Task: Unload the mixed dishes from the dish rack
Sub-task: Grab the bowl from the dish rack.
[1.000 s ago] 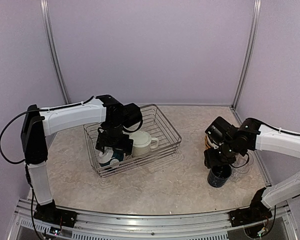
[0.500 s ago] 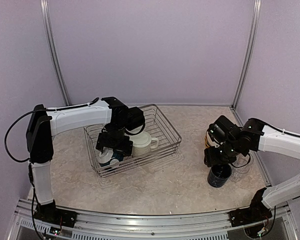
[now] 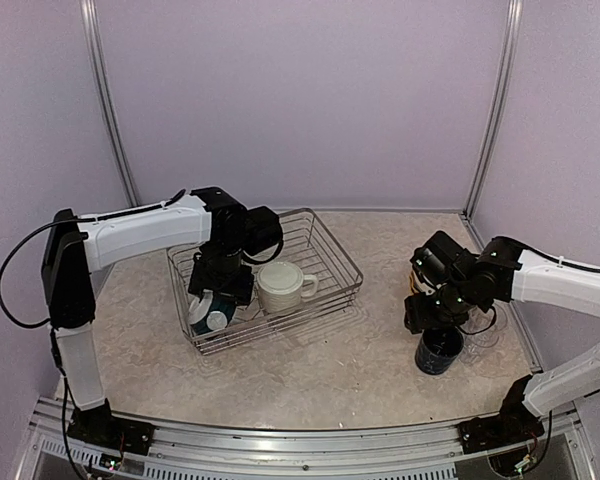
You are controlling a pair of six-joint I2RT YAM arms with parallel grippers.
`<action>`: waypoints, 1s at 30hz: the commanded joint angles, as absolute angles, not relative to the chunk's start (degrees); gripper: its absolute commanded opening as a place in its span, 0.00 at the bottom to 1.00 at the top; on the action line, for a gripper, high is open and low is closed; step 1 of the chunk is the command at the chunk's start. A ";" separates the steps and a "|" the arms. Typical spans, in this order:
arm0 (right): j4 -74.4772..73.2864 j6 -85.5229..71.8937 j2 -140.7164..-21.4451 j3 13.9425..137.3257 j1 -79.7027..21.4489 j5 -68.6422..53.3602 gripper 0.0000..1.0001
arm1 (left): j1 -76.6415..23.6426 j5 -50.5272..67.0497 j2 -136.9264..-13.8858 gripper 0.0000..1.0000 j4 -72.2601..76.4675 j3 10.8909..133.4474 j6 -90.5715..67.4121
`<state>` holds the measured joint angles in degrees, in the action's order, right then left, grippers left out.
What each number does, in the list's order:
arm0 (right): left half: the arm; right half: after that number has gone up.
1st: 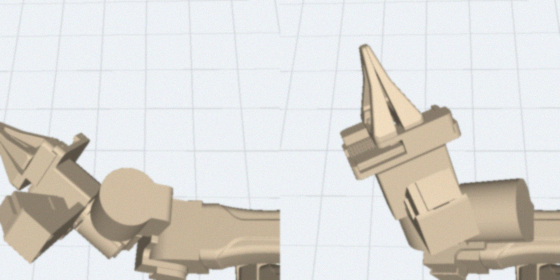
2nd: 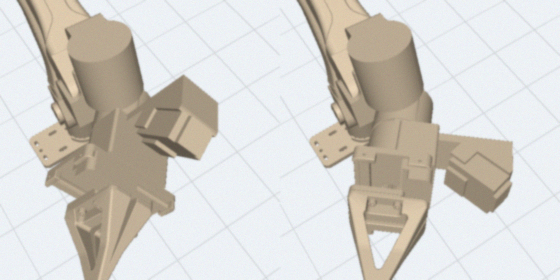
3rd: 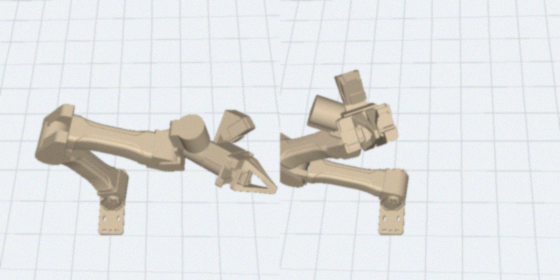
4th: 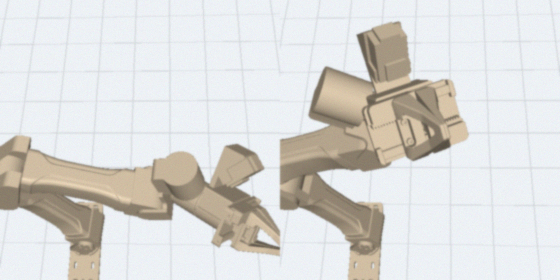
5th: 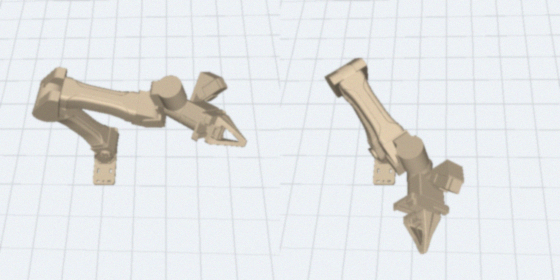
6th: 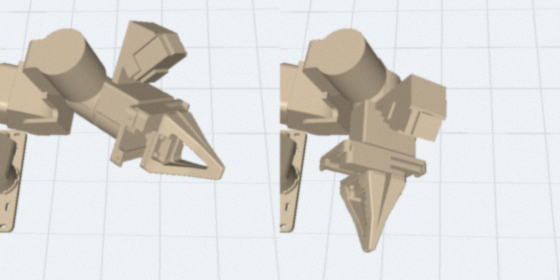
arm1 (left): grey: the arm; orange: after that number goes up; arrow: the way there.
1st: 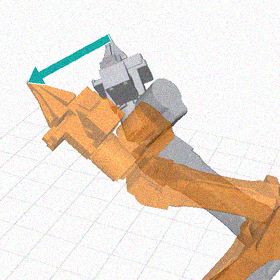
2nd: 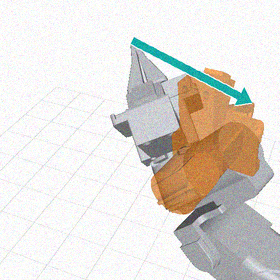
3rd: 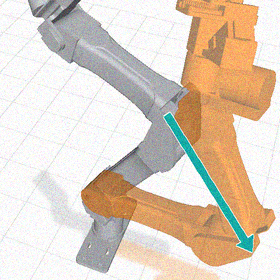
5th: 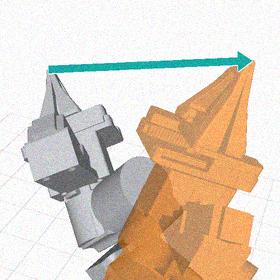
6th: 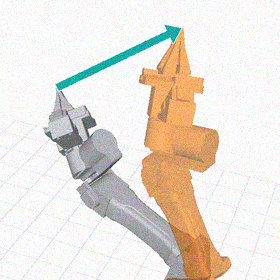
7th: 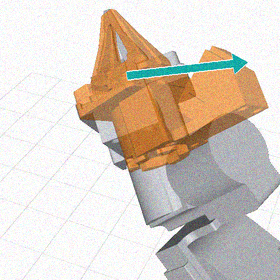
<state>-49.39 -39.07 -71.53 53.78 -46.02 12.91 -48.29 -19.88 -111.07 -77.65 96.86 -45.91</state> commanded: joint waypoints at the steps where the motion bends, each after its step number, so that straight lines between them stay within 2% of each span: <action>1: -48.59 -38.50 -72.66 55.22 -46.49 12.83 0.66 | -46.56 -16.99 -109.11 0.77 -79.53 94.07 -45.52; 11: -48.50 -38.67 -72.71 55.55 -46.50 12.73 0.66 | -45.04 -15.30 -107.53 0.85 -78.31 91.03 -43.93; 18: -48.37 -38.57 -73.02 55.98 -46.50 12.48 0.66 | -44.47 -14.01 -107.49 0.85 -76.14 88.34 -43.18; 30: -48.94 -38.29 -72.27 57.70 -46.49 12.96 0.67 | -45.53 -15.35 -104.19 0.53 -77.86 89.42 -42.17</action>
<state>-48.75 -38.63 -72.44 55.53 -46.02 12.67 -45.78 -16.32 -104.92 -74.96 90.83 -42.98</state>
